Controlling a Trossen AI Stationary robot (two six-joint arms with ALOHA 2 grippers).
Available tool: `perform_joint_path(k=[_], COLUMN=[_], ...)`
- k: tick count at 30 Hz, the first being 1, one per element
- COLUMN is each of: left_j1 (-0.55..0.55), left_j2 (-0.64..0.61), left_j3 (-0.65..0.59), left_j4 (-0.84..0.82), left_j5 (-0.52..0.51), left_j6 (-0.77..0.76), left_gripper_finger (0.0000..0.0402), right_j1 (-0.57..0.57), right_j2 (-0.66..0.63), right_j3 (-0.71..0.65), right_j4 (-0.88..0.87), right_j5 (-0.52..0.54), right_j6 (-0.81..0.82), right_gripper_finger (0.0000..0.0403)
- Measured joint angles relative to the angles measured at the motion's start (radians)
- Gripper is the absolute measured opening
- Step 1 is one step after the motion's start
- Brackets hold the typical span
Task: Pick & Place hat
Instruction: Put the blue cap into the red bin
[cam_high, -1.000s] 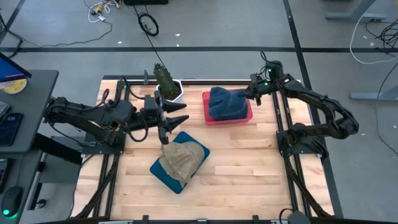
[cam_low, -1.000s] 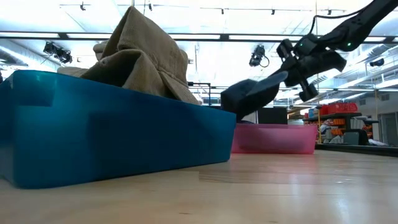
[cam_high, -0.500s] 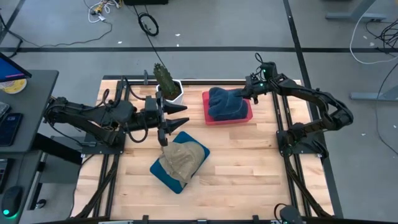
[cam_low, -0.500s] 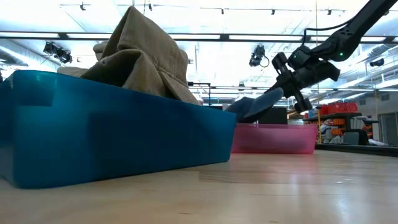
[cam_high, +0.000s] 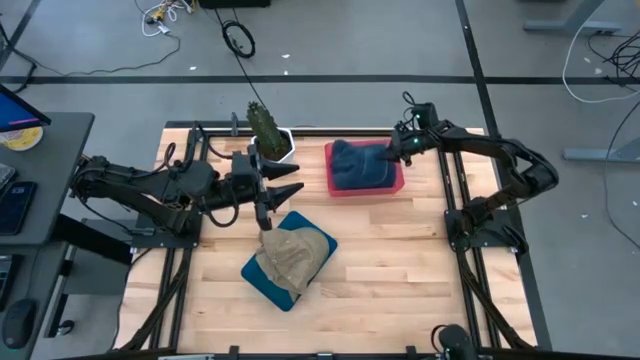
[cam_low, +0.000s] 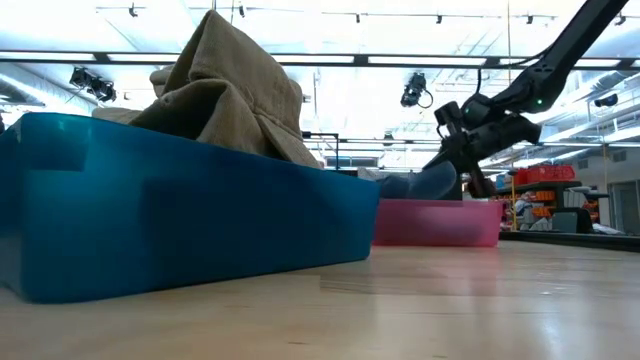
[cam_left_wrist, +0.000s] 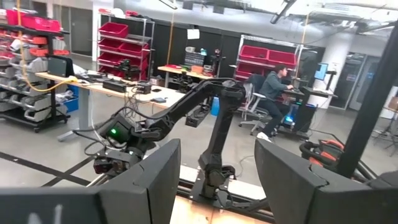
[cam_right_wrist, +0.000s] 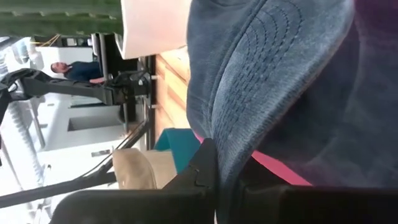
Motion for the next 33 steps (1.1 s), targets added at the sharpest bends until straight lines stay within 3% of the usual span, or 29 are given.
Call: perform_joint_path(k=[9, 18, 24, 33], left_j1=[0.029, 0.035, 0.035, 0.035], left_j2=[0.0, 0.0, 0.0, 0.0], left_j3=[0.0, 0.0, 0.0, 0.0], left_j4=[0.0, 0.0, 0.0, -0.001], left_j5=[-0.007, -0.007, -0.006, -0.006], left_j6=[-0.024, -0.025, -0.025, -0.025], left_gripper_finger=[0.0209, 0.0209, 0.0209, 0.0209], right_j1=[0.001, 0.001, 0.003, 0.003], right_j2=[0.089, 0.09, 0.062, -0.018], right_j3=[0.0, 0.0, -0.001, -0.001], right_j4=[0.014, 0.021, 0.013, -0.111], right_j5=[-0.016, 0.063, 0.083, 0.217], right_j6=[-0.051, -0.109, -0.138, -0.142], right_gripper_finger=[0.0006, 0.0051, 0.0111, 0.0212])
